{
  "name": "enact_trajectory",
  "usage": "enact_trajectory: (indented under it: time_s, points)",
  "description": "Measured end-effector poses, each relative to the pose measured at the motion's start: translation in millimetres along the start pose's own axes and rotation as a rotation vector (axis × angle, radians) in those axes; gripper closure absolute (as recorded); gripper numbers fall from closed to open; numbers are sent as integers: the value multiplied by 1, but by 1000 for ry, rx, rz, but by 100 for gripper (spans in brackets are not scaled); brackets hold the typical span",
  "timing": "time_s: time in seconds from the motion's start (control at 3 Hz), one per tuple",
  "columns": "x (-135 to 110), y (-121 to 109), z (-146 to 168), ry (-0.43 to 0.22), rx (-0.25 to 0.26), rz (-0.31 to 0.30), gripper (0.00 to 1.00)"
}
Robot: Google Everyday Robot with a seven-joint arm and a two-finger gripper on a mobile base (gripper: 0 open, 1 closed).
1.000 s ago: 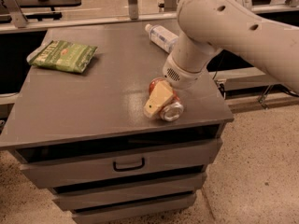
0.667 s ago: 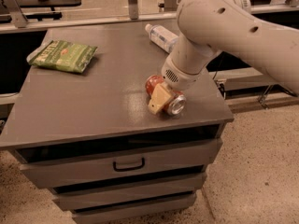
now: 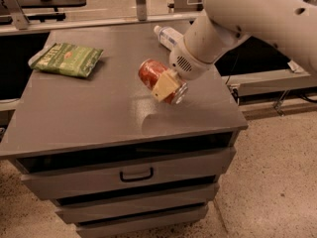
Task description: Pick coke can
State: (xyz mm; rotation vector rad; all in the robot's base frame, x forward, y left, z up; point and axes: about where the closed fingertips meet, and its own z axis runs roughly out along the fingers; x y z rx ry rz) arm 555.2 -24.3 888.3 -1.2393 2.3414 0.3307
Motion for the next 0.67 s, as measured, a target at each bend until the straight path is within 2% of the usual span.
enact_trajectory:
  time_s: [0.33,0.67]
  points:
    - [-28,-3,-35,-179,-62,-83,100]
    - [-37,1,-49,-233,-75,-150,100]
